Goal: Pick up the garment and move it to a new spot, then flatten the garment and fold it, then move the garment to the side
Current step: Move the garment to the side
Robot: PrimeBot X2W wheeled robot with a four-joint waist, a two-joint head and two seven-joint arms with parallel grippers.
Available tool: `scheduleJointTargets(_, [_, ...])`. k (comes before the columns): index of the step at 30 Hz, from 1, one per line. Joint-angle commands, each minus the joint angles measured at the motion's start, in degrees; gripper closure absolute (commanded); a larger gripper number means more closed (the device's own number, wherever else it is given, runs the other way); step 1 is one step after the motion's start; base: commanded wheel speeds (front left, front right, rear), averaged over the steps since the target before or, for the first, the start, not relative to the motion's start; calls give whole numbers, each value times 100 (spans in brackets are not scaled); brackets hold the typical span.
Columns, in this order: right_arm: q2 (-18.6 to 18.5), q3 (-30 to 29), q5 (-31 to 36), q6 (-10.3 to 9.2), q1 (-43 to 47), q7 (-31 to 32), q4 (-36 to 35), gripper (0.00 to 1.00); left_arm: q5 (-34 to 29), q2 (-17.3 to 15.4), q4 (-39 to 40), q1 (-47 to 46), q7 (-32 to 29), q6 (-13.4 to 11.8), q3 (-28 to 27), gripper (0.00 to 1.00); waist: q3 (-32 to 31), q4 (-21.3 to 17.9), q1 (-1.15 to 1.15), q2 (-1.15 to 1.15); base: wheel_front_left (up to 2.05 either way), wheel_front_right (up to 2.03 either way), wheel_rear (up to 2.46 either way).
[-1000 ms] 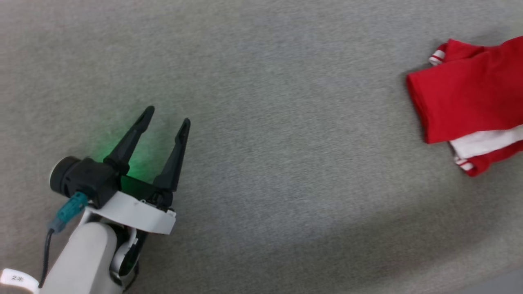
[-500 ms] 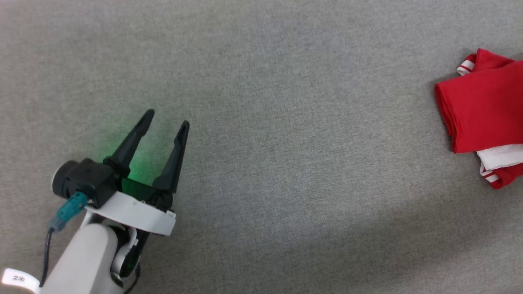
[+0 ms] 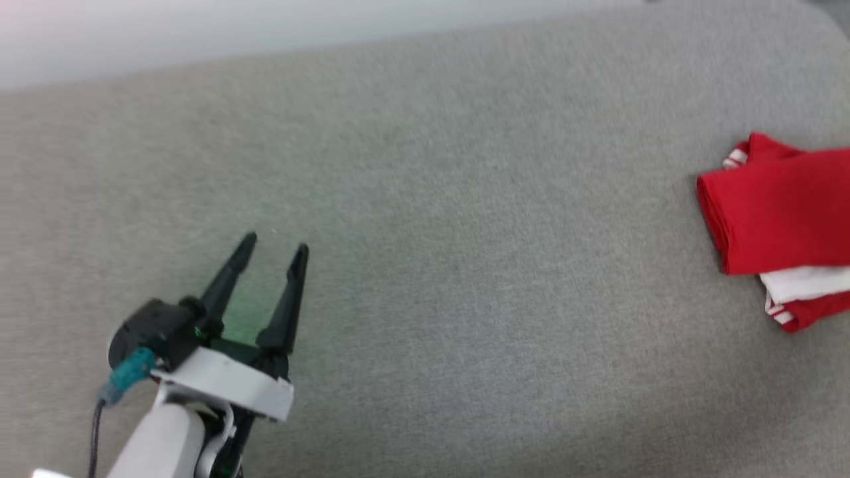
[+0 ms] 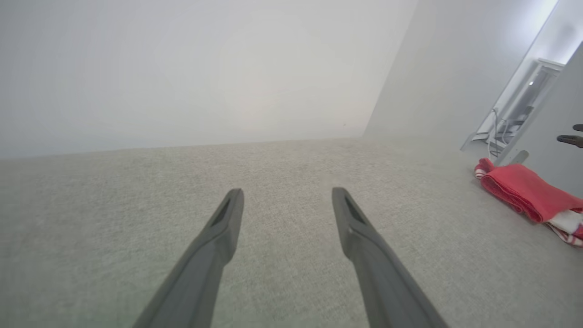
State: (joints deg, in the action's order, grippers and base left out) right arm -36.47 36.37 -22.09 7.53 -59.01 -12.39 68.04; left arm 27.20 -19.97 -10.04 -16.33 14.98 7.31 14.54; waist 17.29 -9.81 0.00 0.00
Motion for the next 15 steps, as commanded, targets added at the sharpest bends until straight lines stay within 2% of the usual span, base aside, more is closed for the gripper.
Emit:
scheduleJointTargets(1, [108, -152, -189, -8, 163, -81, 29, 0, 15, 4, -45, 113, 18, 13, -38, 0, -503, 330, 0, 0, 0, 0, 0])
scheduleJointTargets(7, [429, -614, -637, -8, 806, -264, -326, 0, 45, 27, -273, 516, 19, 9, -142, 0, -1071, 652, 0, 0, 0, 0, 0])
scheduleJointTargets(11, [430, -948, -609, -8, 1350, -273, -1120, 0, -64, -63, -304, 793, 19, -49, -299, 0, -1345, 810, 0, 0, 0, 0, 0])
scheduleJointTargets(15, [478, -1604, -410, -8, 2037, -275, -1951, 0, -167, -92, -242, 1119, 19, -194, -533, 0, -1594, 955, 0, 0, 0, 0, 0])
